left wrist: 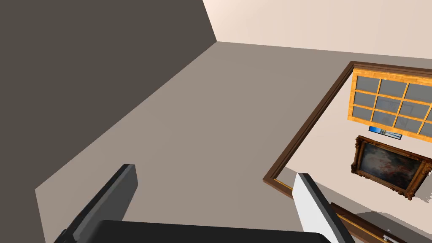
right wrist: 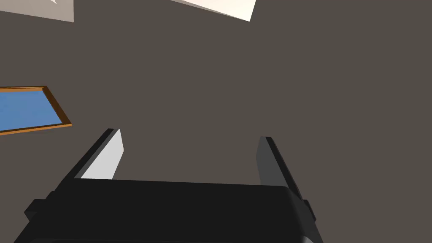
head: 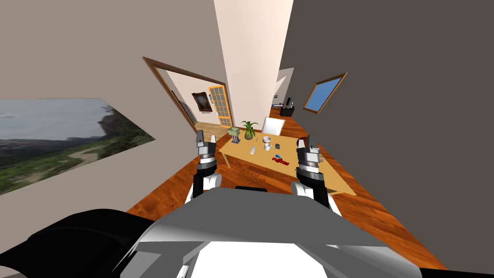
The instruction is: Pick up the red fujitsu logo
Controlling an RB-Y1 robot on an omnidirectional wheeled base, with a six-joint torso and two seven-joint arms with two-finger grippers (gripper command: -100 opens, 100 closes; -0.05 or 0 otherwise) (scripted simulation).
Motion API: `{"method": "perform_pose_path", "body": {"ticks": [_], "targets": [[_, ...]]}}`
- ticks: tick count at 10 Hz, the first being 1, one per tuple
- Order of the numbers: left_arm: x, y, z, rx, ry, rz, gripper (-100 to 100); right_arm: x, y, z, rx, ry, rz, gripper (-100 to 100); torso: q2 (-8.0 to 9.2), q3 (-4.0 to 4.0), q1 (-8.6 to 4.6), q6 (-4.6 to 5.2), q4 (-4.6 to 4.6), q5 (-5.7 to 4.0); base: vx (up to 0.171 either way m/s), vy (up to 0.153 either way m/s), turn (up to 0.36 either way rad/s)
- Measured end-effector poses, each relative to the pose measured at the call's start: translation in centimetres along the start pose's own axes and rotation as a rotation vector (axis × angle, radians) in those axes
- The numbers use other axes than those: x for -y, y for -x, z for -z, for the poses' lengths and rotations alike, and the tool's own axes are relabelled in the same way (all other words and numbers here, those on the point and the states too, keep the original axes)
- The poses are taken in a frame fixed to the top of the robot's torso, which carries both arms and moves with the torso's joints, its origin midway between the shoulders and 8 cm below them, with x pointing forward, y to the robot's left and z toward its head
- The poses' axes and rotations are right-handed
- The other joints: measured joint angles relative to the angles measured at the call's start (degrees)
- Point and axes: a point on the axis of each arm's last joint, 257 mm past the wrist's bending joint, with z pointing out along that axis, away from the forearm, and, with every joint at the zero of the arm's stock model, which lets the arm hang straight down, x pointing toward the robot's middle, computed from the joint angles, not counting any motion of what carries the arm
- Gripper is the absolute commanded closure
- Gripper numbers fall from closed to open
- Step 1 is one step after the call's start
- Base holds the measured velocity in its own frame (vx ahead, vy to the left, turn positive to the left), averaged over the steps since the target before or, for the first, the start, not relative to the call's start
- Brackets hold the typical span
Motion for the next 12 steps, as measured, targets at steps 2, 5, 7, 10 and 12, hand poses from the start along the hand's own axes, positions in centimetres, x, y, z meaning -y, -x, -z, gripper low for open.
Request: {"method": "perform_pose_path", "body": {"ticks": [2, 5, 7, 10, 12], "targets": [[0.0, 0.0, 0.0, 0.0, 0.0, 0.0, 0, 0.2, -0.7, 0.1, -0.051, 0.006, 0.018, -100, 0.06, 0.03, -0.07, 0.0, 0.01, -0.01, -0.024, -0.018, 0.017], [0.0, 0.0, 0.0, 0.0, 0.0, 0.0, 0, 0.9, -2.2, 0.6, -0.142, 0.008, 0.047, -100, 0.09, 0.06, -0.09, 0.0, 0.02, -0.02, -0.025, -0.019, 0.016], [0.0, 0.0, 0.0, 0.0, 0.0, 0.0, 0, 1.8, -3.6, 1.0, -0.212, 0.006, 0.069, -100, 0.1, 0.06, -0.1, -0.01, 0.02, -0.03, -0.027, -0.021, 0.028], [0.0, 0.0, 0.0, 0.0, 0.0, 0.0, 0, 2.9, -4.7, 1.9, -0.303, 0.004, 0.101, -100, 0.08, 0.05, -0.09, 0.0, 0.02, -0.02, -0.023, -0.019, 0.028], [0.0, 0.0, 0.0, 0.0, 0.0, 0.0, 0, 3.7, -5.6, 2.7, -0.366, 0.0, 0.124, -100, 0.07, 0.04, -0.08, 0.0, 0.02, -0.02, -0.021, -0.017, 0.035]]}}
